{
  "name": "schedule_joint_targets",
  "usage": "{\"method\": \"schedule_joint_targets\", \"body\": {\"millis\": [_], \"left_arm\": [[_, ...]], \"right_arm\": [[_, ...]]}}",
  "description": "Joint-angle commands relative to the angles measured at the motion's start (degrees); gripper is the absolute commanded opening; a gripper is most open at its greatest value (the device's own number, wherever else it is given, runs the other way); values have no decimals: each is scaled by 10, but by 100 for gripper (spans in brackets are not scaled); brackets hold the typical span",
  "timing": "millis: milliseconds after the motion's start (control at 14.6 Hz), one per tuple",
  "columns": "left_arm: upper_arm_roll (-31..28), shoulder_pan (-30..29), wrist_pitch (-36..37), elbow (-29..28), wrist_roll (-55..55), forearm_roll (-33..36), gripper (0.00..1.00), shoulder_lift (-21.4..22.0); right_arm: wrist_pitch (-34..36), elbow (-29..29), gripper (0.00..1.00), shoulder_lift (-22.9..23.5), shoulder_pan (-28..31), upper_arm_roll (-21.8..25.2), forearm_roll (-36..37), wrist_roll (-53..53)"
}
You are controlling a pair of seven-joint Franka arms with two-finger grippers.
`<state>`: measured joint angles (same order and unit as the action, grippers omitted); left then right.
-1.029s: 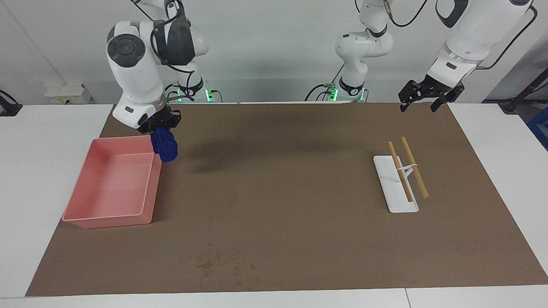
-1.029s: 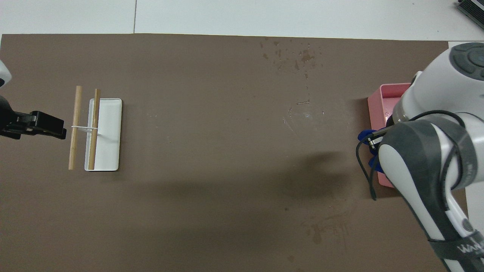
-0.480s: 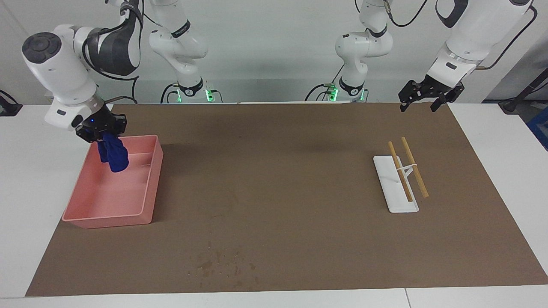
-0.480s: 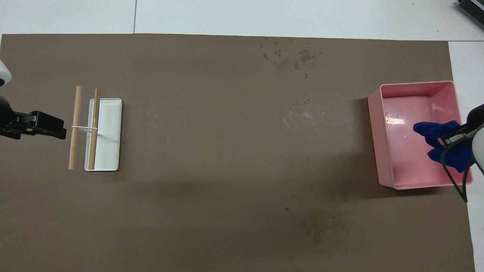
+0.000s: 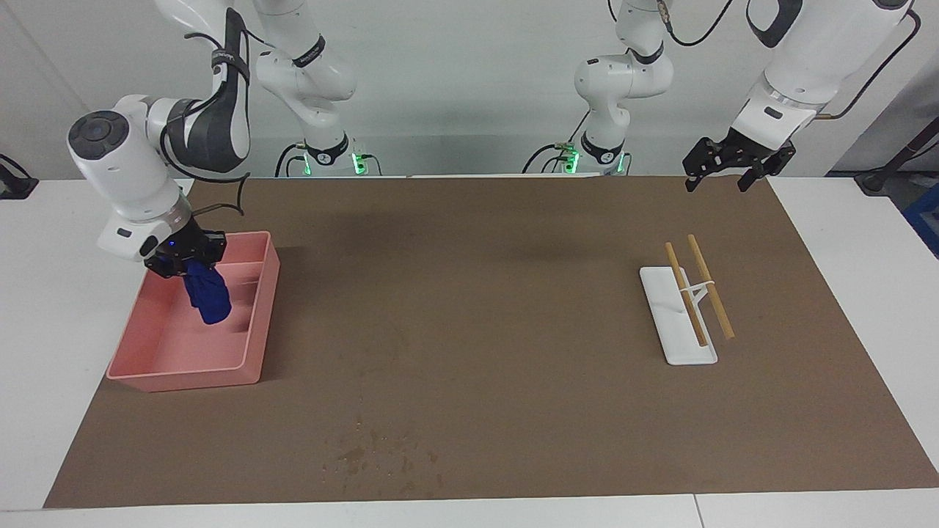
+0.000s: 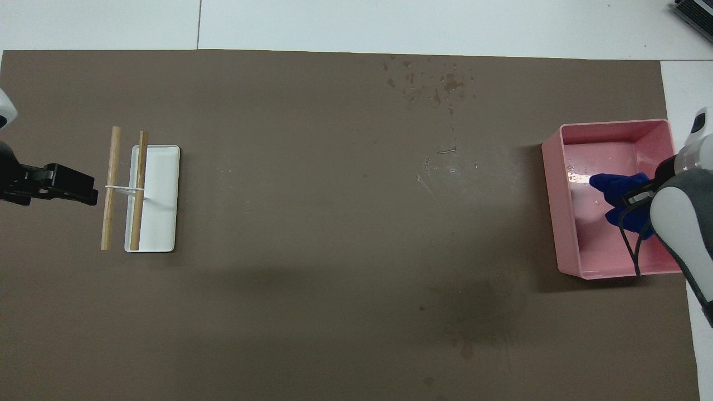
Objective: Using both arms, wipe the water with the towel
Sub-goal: 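Carry the towel into the pink bin and open the right gripper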
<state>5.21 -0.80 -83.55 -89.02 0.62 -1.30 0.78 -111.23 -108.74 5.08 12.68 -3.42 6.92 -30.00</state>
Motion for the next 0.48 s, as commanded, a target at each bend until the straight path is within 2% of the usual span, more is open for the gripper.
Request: {"method": "schedule_joint_targets", "body": {"millis": [0,206,412], "left_arm": [[-2,-1,1,-8,-5,-6,100,7],[-2,-1,1,-8,-5,-6,100,8],[-2,-1,1,-8,-5,-6,100,7]], "right_arm": [[-5,1,100,-8,10,-8,13,-7],[-3,7,100,-9,9,-8,8,-1],[29,61,100,-23,8,-10,-1,0]]}}
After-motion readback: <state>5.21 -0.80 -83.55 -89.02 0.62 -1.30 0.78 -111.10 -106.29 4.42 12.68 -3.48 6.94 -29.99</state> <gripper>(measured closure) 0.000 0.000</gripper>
